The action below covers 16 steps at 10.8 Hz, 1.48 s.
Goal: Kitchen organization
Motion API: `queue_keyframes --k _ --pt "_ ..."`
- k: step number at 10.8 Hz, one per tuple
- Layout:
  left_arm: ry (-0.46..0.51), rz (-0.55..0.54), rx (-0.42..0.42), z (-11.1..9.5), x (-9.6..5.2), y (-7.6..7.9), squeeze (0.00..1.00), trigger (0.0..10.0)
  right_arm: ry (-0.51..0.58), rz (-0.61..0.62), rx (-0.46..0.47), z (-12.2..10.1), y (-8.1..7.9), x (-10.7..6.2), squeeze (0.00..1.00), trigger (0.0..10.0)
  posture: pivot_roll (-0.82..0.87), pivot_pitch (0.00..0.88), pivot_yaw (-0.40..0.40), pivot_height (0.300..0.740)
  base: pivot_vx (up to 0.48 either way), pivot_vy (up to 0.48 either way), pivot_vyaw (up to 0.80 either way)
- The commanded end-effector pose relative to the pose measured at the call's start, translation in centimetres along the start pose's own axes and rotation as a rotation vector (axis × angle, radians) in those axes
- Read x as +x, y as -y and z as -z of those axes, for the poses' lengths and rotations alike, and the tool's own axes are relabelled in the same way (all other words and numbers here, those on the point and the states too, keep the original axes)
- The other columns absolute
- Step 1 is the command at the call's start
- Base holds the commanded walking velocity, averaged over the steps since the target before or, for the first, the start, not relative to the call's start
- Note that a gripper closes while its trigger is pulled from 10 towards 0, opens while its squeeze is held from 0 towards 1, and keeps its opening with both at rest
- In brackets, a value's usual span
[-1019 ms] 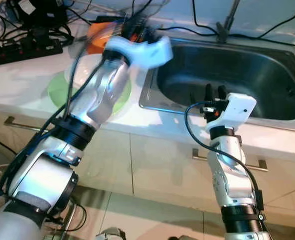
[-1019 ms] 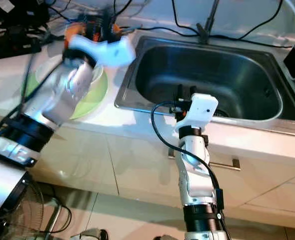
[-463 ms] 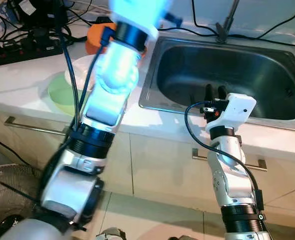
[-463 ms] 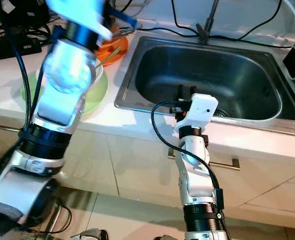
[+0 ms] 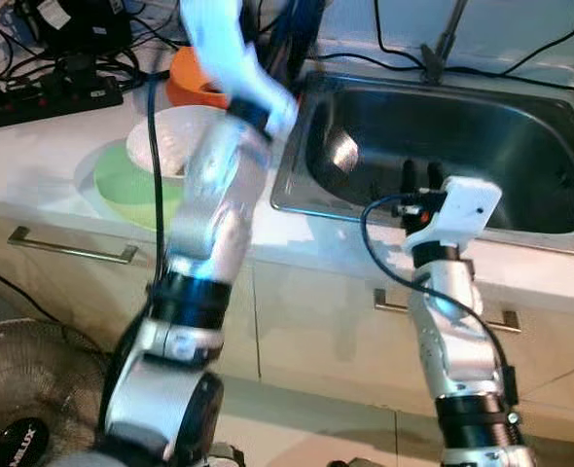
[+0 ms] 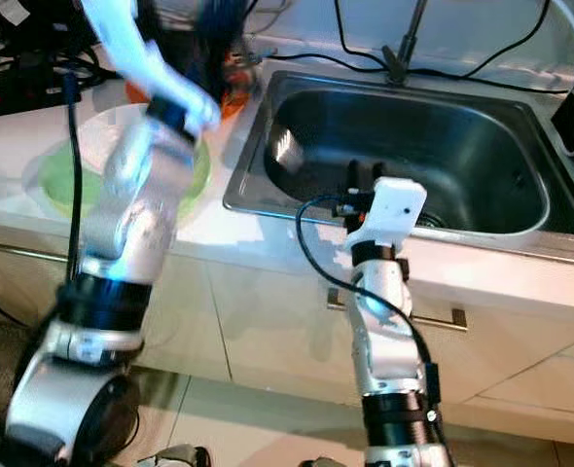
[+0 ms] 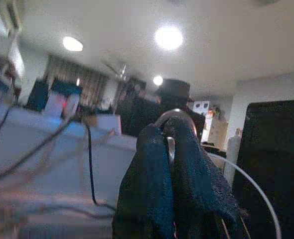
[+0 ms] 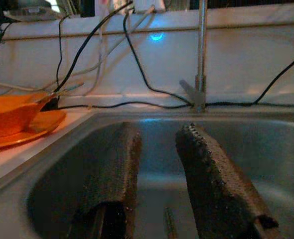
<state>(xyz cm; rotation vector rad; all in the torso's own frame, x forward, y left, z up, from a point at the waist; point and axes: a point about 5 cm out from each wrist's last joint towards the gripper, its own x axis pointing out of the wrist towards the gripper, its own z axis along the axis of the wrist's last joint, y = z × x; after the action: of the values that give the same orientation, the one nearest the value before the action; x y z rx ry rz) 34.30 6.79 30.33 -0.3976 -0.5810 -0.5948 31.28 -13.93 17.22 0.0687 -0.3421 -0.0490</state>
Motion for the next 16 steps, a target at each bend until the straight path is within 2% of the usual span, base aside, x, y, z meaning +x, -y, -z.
queue_keyframes --k 1,2,3,4,5,7,9,10,11,12,14,16 --pt "-0.005 -0.012 -0.059 0.1 -0.4 -0.4 0.0 10.0 0.019 0.018 -0.013 -0.7 0.7 0.7 0.0 10.0 0.06 0.064 -0.009 0.74 0.0 0.0 0.0" --pt "-0.01 -0.025 -0.062 0.2 -0.6 -0.7 0.0 10.0 0.031 0.02 -0.02 -1.1 1.0 0.9 0.0 10.0 0.06 0.066 -0.009 0.74 0.0 0.0 0.0" --pt "-0.018 -0.029 -0.067 0.3 -0.8 -0.9 0.0 10.0 0.054 0.017 -0.027 -1.8 1.3 1.4 0.25 10.0 0.06 0.066 -0.008 0.74 0.0 0.0 0.0" --pt "-0.022 -0.033 -0.078 0.4 -1.0 -1.0 0.0 10.0 0.075 0.009 -0.034 -2.4 1.6 1.7 0.59 10.0 0.06 0.066 -0.009 0.74 0.0 0.0 0.0" --pt "-0.036 -0.043 -0.091 0.8 -1.3 -1.0 0.0 10.0 0.1 -0.033 -0.041 -3.3 1.7 2.3 1.0 10.0 0.05 0.068 -0.009 0.74 0.0 0.0 0.0" --pt "-0.047 -0.04 -0.09 1.0 -1.4 -1.0 0.0 10.0 0.124 -0.138 -0.038 -4.4 1.1 2.7 1.0 10.0 0.05 0.065 -0.01 0.74 0.0 0.0 0.0" --pt "-0.056 -0.04 -0.084 1.1 -1.5 -1.1 0.0 10.0 0.113 -0.165 -0.045 -4.4 0.8 2.7 1.0 10.0 0.05 0.058 -0.008 0.74 0.0 0.0 0.0" --pt "-0.058 -0.039 -0.082 1.1 -1.5 -1.1 0.0 10.0 0.084 -0.205 -0.072 -4.1 0.6 2.7 0.0 10.0 0.05 0.055 -0.01 0.74 0.0 0.0 0.0" --pt "-0.063 -0.038 -0.076 1.2 -1.6 -1.1 0.0 10.0 0.064 -0.249 -0.094 -4.0 0.3 2.7 0.0 10.0 0.05 0.055 -0.011 0.74 0.0 0.0 0.0" --pt "-0.073 -0.033 -0.063 1.4 -1.7 -1.0 0.0 10.0 0.047 -0.369 -0.103 -4.0 -0.4 2.5 0.0 10.0 0.05 0.053 -0.013 0.74 0.0 0.0 0.0" --pt "-0.076 -0.029 -0.062 1.5 -1.7 -0.9 0.0 10.0 0.041 -0.477 -0.118 -4.2 -1.3 2.2 0.0 10.0 0.05 0.051 -0.014 0.74 0.0 0.0 0.0" --pt "-0.084 -0.022 -0.057 1.6 -1.7 -0.8 0.0 10.0 0.039 -0.578 -0.093 -4.4 -2.5 1.7 0.0 10.0 0.05 0.046 -0.014 0.74 0.0 0.0 0.0"
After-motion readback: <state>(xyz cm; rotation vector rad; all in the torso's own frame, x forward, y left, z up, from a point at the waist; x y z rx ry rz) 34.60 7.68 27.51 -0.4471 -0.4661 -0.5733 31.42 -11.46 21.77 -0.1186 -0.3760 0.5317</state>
